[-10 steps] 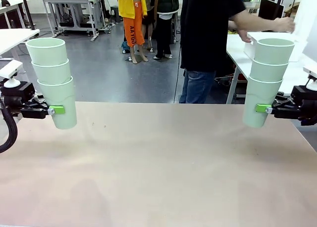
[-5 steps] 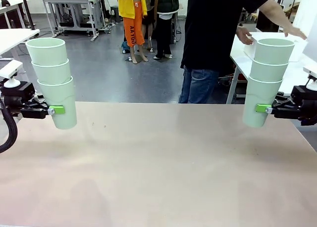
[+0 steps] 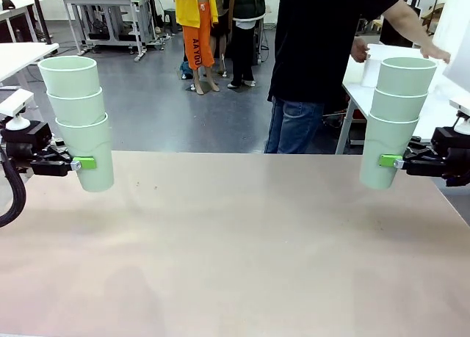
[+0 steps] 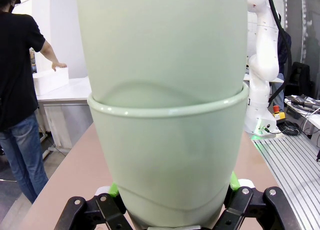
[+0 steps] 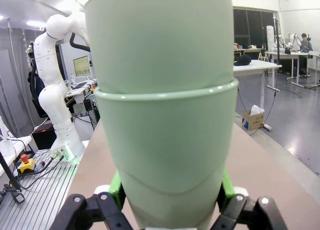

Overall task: Stack the cups and store them in the basket.
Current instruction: Place the stack of Reusable plastic cups into the Pantry Basket.

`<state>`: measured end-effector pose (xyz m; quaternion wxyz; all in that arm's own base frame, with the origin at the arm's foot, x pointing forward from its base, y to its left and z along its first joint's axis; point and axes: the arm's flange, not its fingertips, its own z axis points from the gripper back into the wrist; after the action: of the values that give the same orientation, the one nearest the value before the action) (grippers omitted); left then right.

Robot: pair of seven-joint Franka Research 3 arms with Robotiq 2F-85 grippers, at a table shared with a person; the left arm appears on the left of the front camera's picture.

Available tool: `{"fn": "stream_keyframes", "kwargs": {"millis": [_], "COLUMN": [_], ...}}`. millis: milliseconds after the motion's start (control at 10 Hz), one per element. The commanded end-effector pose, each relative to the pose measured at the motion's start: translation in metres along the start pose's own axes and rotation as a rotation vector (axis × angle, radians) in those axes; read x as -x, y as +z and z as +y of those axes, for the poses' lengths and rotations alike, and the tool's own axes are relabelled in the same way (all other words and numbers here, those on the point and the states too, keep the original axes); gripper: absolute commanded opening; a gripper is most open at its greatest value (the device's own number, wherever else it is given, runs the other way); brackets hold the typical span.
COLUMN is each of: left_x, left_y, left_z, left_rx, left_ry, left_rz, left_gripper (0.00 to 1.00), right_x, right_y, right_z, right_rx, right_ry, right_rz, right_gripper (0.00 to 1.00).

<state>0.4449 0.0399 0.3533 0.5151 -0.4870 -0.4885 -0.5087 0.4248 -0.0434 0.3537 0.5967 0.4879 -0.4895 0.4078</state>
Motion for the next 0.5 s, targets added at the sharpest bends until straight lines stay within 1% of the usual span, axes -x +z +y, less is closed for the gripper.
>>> {"fn": "stream_keyframes", "kwargs": {"millis": [0, 400], "left_x": [-0.0048, -0.0048], "left_y": [0.0, 0.0], "left_z": [-0.001, -0.001], "left_rx": [-0.001, -0.001], "left_ry": [-0.012, -0.012], "left_rz": [-0.006, -0.006], "left_gripper": [0.85, 0.85], "right_x": [-0.0052, -0.0052], "right_y": [-0.0011, -0.0011], "right_z": [-0.0013, -0.0013], "right_rx": [-0.004, -0.004], "right_ry": [0.011, 0.011], "right_rz": [0.003, 0.003], "right_gripper": [0.86, 0.86]}}
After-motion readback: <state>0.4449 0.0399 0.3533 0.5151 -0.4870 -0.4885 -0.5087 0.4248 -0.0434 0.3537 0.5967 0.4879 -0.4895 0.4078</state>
